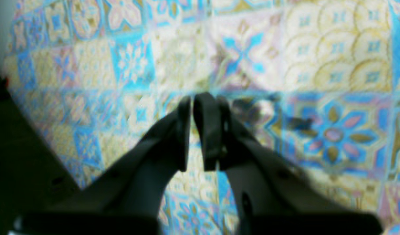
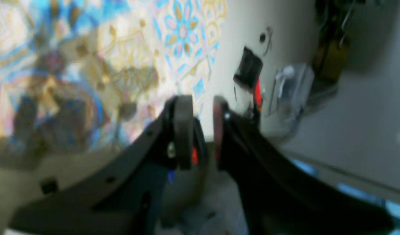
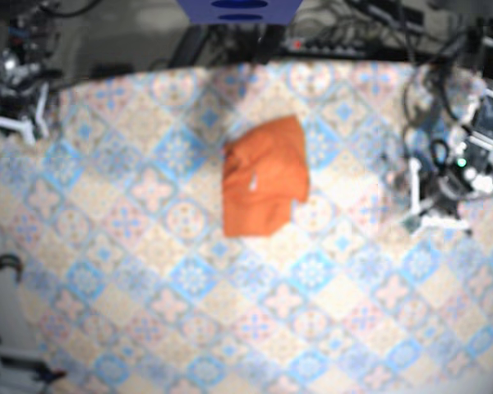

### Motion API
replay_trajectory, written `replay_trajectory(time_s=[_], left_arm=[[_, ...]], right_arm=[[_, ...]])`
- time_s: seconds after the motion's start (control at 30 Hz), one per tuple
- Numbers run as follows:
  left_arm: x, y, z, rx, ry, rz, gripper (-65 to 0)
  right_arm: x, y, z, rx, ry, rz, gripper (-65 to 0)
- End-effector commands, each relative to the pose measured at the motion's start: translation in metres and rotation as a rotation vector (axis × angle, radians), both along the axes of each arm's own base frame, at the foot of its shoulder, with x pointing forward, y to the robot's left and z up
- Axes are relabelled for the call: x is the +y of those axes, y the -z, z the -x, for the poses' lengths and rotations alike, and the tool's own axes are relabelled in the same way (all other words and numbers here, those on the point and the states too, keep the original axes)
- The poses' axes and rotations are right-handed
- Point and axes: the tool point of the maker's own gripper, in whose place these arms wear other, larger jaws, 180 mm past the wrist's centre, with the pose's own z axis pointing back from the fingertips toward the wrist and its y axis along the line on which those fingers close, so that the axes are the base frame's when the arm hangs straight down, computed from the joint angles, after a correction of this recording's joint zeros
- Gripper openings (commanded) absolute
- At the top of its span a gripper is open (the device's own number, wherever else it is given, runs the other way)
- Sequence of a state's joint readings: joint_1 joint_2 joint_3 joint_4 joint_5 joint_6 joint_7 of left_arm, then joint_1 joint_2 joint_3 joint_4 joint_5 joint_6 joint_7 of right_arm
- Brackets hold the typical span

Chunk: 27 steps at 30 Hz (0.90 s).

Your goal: Fold the T-shirt properly

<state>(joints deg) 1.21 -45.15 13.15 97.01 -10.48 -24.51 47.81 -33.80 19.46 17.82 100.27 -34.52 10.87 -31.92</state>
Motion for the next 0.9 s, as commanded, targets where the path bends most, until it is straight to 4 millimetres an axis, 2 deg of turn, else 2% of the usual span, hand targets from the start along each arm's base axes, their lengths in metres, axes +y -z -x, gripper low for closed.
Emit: replay_trajectory(time_s=[0.0,0.07,0.2,0.3,0.47,0.57,0.63,0.77,0.87], left_arm=[[0.009,-0.011,0.006,-0.021,0.007,-0.029,-57.6],[0.024,-0.01,0.031,0.006,-0.005,-0.06,-57.6],[0.051,0.001,0.083,0.073,-0.1,-0.059,-57.6],[0.052,0.014,0.111,0.114,-0.112,-0.03,-57.6],[0.054,0.035,0.162,0.216,-0.138,-0.015,-57.6],[0.061,0.041,0.19,0.267,-0.175,-0.018,-57.6],[0.059,0.046,0.205,0.3,-0.186,-0.01,-57.6],[0.049,0.06,0.244,0.384,-0.212,0.019,-57.7],[0.023,0.075,0.281,0.46,-0.186,0.083,-57.6]], right_arm=[[-0.005,-0.006,0.014,0.028,-0.008,0.036,-54.0],[-0.004,-0.001,0.049,0.113,-0.023,0.041,-54.0],[-0.025,-0.007,0.102,0.23,0.007,0.088,-54.0],[-0.031,-0.009,0.127,0.289,0.018,0.103,-54.0],[-0.028,-0.006,0.16,0.377,0.011,0.096,-54.0],[-0.028,-0.006,0.178,0.427,0.01,0.094,-54.0],[-0.028,-0.004,0.189,0.456,0.012,0.091,-54.0],[-0.007,0.016,0.222,0.564,-0.016,0.031,-54.0],[0.018,0.038,0.256,0.668,-0.05,-0.04,-54.0]])
